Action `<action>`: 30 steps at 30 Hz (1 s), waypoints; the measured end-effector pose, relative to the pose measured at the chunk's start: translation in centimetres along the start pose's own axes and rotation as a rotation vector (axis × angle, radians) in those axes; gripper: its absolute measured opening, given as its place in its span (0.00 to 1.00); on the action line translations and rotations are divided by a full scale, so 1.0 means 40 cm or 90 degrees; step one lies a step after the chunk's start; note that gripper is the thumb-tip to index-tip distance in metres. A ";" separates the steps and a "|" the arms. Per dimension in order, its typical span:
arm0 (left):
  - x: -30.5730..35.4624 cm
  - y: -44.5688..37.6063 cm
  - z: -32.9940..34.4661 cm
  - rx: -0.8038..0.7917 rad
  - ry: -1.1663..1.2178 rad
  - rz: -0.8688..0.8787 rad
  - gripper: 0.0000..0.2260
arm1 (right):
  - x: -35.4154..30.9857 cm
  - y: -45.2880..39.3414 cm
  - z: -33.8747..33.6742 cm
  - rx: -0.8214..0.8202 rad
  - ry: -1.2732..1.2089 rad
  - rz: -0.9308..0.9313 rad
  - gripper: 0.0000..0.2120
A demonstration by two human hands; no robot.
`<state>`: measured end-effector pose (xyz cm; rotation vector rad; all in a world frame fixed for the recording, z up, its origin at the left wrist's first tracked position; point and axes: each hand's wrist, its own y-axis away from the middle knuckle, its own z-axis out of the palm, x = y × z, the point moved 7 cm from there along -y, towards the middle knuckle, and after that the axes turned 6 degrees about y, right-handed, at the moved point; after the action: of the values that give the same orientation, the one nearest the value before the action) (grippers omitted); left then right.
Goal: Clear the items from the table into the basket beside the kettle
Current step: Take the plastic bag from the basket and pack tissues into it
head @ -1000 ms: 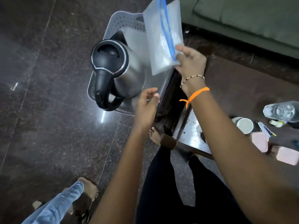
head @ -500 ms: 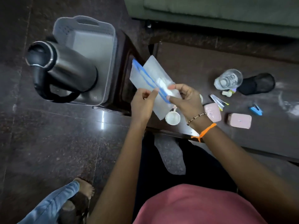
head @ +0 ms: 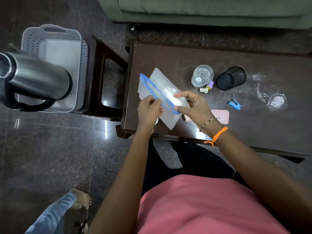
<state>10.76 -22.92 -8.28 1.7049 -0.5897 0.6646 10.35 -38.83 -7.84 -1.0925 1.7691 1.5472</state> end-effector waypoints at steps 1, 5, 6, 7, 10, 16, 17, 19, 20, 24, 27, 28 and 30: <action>0.005 0.001 0.006 -0.016 0.006 0.007 0.05 | 0.004 -0.002 -0.006 0.009 0.062 0.007 0.15; 0.038 0.011 0.027 -0.096 0.025 0.070 0.08 | -0.013 -0.015 -0.037 0.099 0.301 -0.005 0.18; 0.048 0.015 0.035 -0.123 0.039 0.085 0.09 | -0.025 -0.016 -0.040 0.116 0.326 -0.019 0.18; 0.059 0.021 0.043 -0.148 0.044 0.099 0.09 | -0.040 -0.017 -0.040 0.130 0.359 -0.038 0.18; 0.065 0.024 0.057 -0.188 0.002 0.117 0.08 | -0.084 -0.024 -0.038 0.158 0.439 -0.098 0.14; 0.046 0.016 0.021 -0.045 -0.107 0.130 0.09 | -0.133 -0.026 -0.039 0.121 0.442 -0.140 0.03; 0.048 0.019 0.012 -0.017 -0.114 0.136 0.09 | -0.137 -0.021 -0.043 0.129 0.460 -0.150 0.05; 0.056 0.027 0.003 0.017 -0.125 0.157 0.10 | -0.141 -0.009 -0.049 0.139 0.497 -0.166 0.09; 0.062 0.032 0.003 0.027 -0.131 0.171 0.10 | -0.140 -0.005 -0.053 0.145 0.520 -0.163 0.11; 0.107 0.059 -0.013 0.111 -0.131 0.255 0.13 | -0.126 0.010 -0.088 0.189 0.593 -0.090 0.19; 0.147 0.072 -0.024 0.112 -0.088 0.318 0.14 | -0.131 0.026 -0.106 0.214 0.657 -0.081 0.21; 0.156 0.074 -0.019 0.081 -0.073 0.330 0.14 | -0.138 0.031 -0.109 0.227 0.678 -0.091 0.21; 0.170 0.081 0.004 0.017 -0.082 0.350 0.13 | -0.158 0.043 -0.109 0.238 0.684 -0.135 0.20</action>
<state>13.38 -24.07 -1.30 1.6229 -1.1665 0.9517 12.69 -41.66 -0.89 -2.0097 2.3190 0.4081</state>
